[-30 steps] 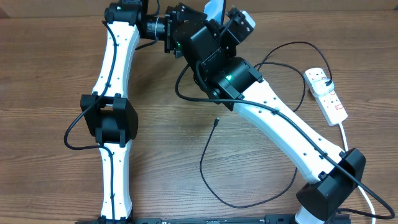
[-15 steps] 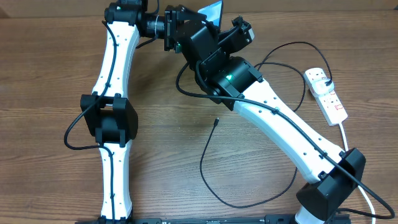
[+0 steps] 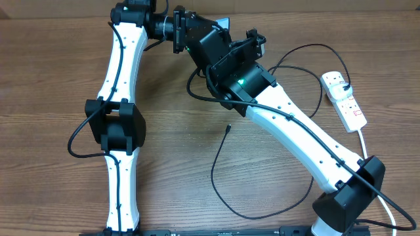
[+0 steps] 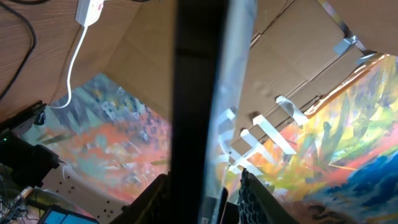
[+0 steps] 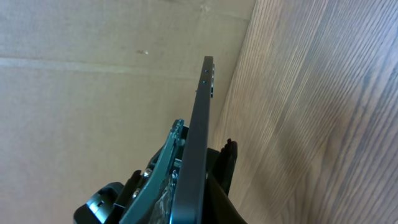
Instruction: Plug charger to phone and switch on socket
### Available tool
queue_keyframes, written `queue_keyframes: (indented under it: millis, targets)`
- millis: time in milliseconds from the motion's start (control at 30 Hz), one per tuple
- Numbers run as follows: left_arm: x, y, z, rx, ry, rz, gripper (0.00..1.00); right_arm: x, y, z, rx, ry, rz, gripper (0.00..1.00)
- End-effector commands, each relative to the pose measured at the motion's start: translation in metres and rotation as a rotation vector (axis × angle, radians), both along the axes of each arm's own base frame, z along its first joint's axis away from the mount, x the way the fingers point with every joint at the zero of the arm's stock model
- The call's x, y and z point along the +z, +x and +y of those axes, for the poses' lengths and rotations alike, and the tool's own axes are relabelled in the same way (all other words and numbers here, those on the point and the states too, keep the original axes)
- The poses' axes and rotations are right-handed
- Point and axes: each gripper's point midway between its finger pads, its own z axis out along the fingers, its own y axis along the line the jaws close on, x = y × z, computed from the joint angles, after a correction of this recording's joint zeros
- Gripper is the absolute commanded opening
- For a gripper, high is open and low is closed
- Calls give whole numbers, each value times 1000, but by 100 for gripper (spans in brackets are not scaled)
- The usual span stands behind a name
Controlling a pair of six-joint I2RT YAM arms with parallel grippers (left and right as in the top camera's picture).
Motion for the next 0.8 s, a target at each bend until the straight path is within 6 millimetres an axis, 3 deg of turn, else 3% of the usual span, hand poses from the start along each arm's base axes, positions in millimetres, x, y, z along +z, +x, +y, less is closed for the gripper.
queue_keyframes:
  millis: [0, 767]
  targets:
    - [15, -4, -1, -12, -23, -24, 30, 18, 2, 1, -25, 48, -45, 10]
    - [14, -4, -1, -12, -23, -24, 17, 15, -1, 10, 5, 102, -19, 14]
